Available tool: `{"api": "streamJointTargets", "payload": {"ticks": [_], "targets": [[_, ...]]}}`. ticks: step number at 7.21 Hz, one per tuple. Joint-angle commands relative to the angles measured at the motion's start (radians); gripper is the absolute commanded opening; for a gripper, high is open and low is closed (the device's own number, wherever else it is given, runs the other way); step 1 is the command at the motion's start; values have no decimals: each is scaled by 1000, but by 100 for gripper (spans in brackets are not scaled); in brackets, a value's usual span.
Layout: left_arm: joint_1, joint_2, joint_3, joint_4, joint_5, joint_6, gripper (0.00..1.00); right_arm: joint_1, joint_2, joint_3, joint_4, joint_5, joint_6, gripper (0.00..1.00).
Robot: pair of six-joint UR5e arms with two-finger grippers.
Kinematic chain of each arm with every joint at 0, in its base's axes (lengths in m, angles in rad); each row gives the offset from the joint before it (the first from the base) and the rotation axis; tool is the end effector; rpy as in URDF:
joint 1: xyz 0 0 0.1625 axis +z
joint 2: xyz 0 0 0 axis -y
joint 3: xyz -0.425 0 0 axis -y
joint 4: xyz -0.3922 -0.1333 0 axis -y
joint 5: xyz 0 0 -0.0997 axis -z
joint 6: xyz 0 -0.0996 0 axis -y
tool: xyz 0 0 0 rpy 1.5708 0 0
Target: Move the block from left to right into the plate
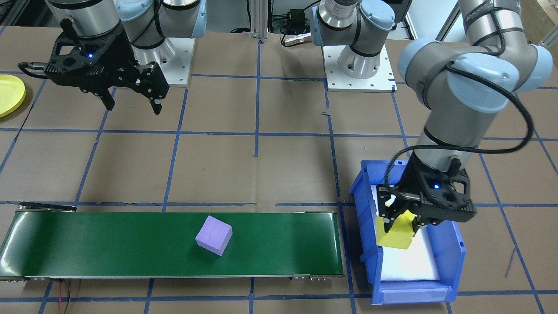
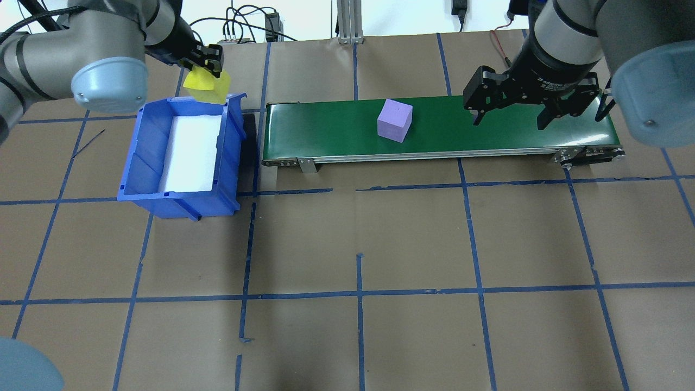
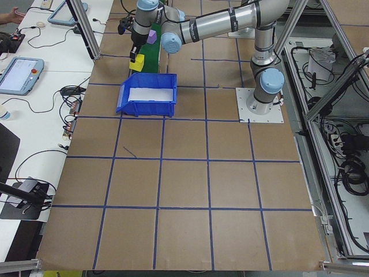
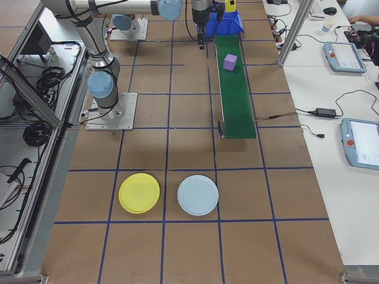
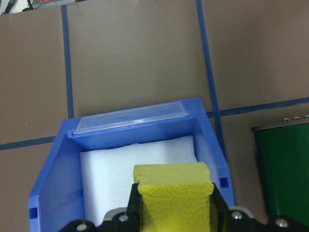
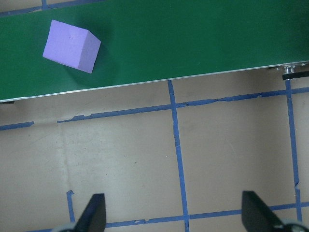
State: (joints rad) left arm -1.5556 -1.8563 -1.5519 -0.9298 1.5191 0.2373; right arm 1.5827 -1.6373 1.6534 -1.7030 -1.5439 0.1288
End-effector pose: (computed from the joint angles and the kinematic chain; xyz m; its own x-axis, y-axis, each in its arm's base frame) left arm -0.1289 -0.6292 0.4109 -0.9742 0.2224 -0.0392 0.2211 0.9037 -0.3668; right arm 0.1416 -0.4728 0.4929 -0.9928 0.1127 -0.0414 0.1167 0.9869 -0.1115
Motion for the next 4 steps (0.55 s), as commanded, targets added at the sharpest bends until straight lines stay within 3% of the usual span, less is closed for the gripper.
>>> {"api": "streamJointTargets", "payload": {"ticks": [1,2,3,4], "targets": [[-111,-23,-11,23,-20,-73,25,-10,8,-18,-13,5,-1,100],[-116,-61,-20,41,-81,-73,25,-29,42,-35,-17,45,0,100],[-116,-107,-23,60,-112,-67,25,-62,100,-78,-15,48,-1,100],[-116,-141,-25,84,-102,-59,25,-90,153,-98,-17,47,-12,100]]}}
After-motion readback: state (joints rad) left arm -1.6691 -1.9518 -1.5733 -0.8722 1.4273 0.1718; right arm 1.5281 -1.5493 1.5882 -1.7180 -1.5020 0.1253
